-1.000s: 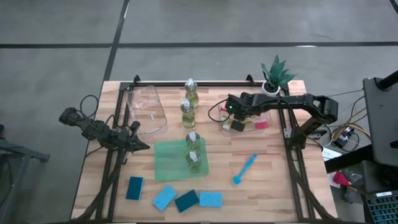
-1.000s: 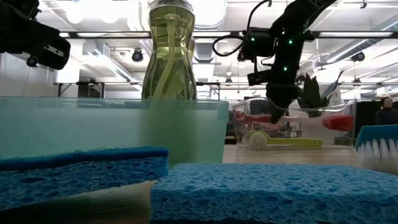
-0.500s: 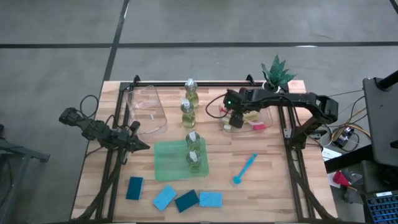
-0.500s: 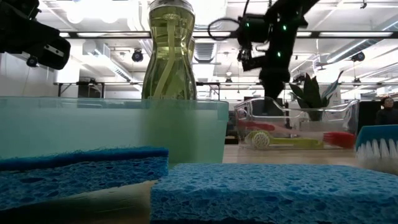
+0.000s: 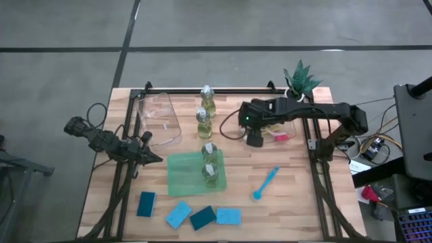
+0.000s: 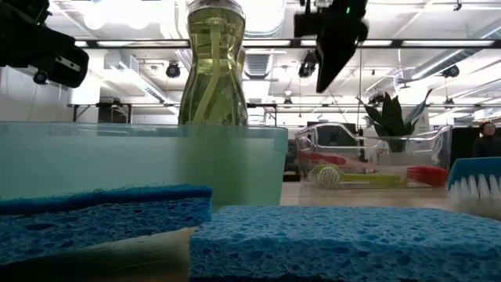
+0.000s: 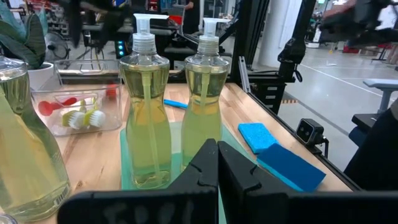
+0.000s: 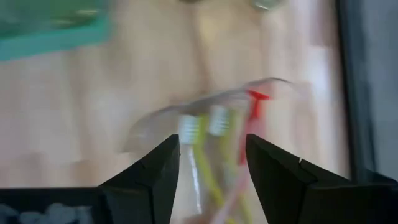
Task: Pick & Place Kitchen Sink Supplies
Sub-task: Put the blue dish brush into the right transparent bin
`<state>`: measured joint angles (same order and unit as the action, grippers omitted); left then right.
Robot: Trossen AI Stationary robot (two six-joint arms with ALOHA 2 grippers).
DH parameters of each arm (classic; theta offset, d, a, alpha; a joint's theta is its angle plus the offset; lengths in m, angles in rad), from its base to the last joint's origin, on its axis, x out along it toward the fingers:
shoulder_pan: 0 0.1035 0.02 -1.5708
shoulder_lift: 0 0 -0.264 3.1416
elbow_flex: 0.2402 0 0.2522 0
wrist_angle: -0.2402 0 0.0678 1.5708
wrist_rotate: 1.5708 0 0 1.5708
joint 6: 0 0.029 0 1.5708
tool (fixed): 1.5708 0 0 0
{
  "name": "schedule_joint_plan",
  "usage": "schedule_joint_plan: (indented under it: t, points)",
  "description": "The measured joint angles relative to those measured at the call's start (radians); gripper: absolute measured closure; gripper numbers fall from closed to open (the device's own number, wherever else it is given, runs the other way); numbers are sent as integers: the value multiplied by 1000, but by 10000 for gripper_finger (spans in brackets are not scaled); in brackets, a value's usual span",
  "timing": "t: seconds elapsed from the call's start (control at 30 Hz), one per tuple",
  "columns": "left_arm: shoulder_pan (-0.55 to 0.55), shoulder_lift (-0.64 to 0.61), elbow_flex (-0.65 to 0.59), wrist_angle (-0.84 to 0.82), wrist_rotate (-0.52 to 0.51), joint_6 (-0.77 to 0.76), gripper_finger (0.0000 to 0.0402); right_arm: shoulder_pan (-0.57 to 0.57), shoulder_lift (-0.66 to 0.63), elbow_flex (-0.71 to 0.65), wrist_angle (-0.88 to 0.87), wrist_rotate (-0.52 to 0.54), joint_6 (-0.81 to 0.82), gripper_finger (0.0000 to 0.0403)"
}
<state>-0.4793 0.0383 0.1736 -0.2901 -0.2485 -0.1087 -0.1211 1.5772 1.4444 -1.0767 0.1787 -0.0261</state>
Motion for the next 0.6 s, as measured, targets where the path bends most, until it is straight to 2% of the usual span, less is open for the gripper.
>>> schedule_joint_plan:
  t: [0.17,0.27,0.43,0.6]
  points:
    - [0,0,0,0,0,0,401,85,0,41,-64,-188,-1,233]
    - [0,0,0,0,0,0,401,135,0,34,-94,-256,-3,239]
    - [0,0,0,0,0,0,401,225,2,-9,-102,-309,30,247]
    - [0,0,0,0,0,0,401,332,2,-80,-64,-312,-30,250]
